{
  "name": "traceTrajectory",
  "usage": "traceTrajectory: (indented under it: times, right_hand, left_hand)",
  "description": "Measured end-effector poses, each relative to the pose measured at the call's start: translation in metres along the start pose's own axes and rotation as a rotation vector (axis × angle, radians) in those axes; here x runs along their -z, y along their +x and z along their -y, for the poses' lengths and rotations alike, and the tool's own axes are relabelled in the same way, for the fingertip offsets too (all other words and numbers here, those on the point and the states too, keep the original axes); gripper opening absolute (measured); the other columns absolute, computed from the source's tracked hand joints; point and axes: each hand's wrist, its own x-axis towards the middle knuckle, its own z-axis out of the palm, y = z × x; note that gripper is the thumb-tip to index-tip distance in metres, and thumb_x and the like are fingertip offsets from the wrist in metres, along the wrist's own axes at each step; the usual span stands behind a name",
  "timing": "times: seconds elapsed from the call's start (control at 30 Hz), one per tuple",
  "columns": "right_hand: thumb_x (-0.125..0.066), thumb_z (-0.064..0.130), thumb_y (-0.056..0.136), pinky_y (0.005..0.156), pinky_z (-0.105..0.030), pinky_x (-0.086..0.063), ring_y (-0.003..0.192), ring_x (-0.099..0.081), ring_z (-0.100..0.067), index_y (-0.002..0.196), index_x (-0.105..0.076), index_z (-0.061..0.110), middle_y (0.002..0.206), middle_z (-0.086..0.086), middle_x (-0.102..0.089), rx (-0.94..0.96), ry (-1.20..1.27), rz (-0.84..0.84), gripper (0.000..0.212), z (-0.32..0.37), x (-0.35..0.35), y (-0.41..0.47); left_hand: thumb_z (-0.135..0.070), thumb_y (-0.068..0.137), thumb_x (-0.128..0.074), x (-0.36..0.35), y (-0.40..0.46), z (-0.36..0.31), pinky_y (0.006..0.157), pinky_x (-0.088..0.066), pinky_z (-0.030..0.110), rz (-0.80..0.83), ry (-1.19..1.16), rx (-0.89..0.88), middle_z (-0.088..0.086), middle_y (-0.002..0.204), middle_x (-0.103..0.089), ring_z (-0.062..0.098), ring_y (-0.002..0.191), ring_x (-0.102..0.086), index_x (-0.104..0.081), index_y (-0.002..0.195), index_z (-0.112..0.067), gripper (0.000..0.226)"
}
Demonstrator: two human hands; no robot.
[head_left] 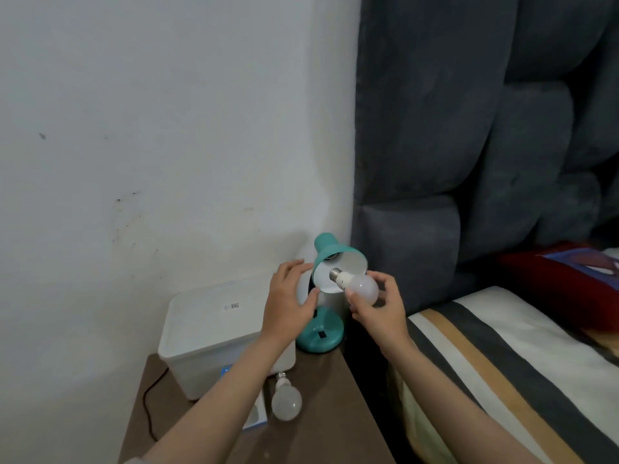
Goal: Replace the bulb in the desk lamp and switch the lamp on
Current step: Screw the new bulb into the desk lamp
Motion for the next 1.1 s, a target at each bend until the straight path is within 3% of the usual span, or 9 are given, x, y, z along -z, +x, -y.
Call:
traceTrajectory:
  times: [0.17, 0.3, 0.4, 0.57, 0.7, 0.9, 1.1]
  right_hand:
    - [-0.076, 0.019, 0.073, 0.08, -0.025, -0.055, 0.089, -0.062, -0.015, 0.117, -0.052, 0.031, 0.114, -0.003, -0.04, 0.168, -0.2, -0.009, 0.052, -0.011, -0.015, 0.019]
    - [-0.075, 0.025, 0.074, 0.074, -0.034, -0.057, 0.082, -0.061, -0.016, 0.12, -0.052, 0.031, 0.11, 0.002, -0.041, 0.286, -0.349, -0.073, 0.051, -0.022, -0.026, 0.03]
    - [-0.073, 0.028, 0.076, 0.065, -0.038, -0.057, 0.073, -0.062, -0.017, 0.123, -0.053, 0.029, 0.111, 0.004, -0.043, 0.315, -0.426, -0.116, 0.052, -0.026, -0.031, 0.037]
    - [-0.073, 0.02, 0.077, 0.068, -0.035, -0.058, 0.079, -0.06, -0.017, 0.125, -0.054, 0.022, 0.116, -0.002, -0.041, 0.343, -0.427, -0.103, 0.051, -0.029, -0.037, 0.047]
    - [-0.074, 0.018, 0.077, 0.068, -0.026, -0.056, 0.081, -0.054, -0.012, 0.124, -0.055, 0.02, 0.122, -0.007, -0.038, 0.403, -0.421, -0.121, 0.051, -0.035, -0.044, 0.046]
    - [-0.075, 0.015, 0.076, 0.076, -0.03, -0.058, 0.089, -0.058, -0.017, 0.119, -0.057, 0.017, 0.113, -0.005, -0.042, 0.391, -0.294, -0.162, 0.047, -0.04, -0.05, 0.049]
    - [-0.071, 0.009, 0.079, 0.077, -0.032, -0.058, 0.092, -0.059, -0.022, 0.121, -0.055, 0.023, 0.12, -0.007, -0.042, 0.442, -0.297, -0.144, 0.047, -0.05, -0.052, 0.049]
  left_hand:
    - [-0.008, 0.079, -0.065, -0.008, 0.02, 0.001, 0.098, -0.038, 0.021, 0.01, 0.014, -0.044, -0.001, 0.118, -0.054, 0.015, 0.113, -0.05, -0.06, 0.115, -0.017, 0.037]
    - [0.0, 0.081, -0.061, -0.016, 0.032, 0.002, 0.091, -0.041, 0.012, 0.036, 0.016, -0.09, -0.002, 0.109, -0.054, 0.011, 0.104, -0.053, -0.063, 0.114, -0.017, 0.037]
    - [0.005, 0.081, -0.059, -0.021, 0.038, 0.002, 0.08, -0.047, 0.014, 0.05, -0.003, -0.113, -0.003, 0.1, -0.053, 0.01, 0.094, -0.055, -0.066, 0.112, -0.015, 0.037]
    - [0.011, 0.078, -0.057, -0.027, 0.043, 0.003, 0.074, -0.045, 0.009, 0.04, -0.005, -0.105, -0.004, 0.096, -0.053, 0.001, 0.087, -0.052, -0.067, 0.11, -0.016, 0.043]
    - [0.015, 0.076, -0.053, -0.028, 0.043, 0.003, 0.072, -0.048, 0.014, 0.022, -0.015, -0.096, -0.004, 0.094, -0.052, 0.0, 0.089, -0.052, -0.067, 0.108, -0.015, 0.045]
    - [0.013, 0.078, -0.055, -0.029, 0.039, 0.002, 0.073, -0.046, 0.011, 0.022, -0.023, -0.095, 0.0, 0.092, -0.052, 0.005, 0.086, -0.053, -0.066, 0.109, -0.016, 0.044]
    - [0.013, 0.079, -0.056, -0.027, 0.041, 0.003, 0.066, -0.042, 0.007, 0.031, -0.022, -0.082, -0.005, 0.082, -0.045, 0.006, 0.078, -0.05, -0.067, 0.108, -0.014, 0.041]
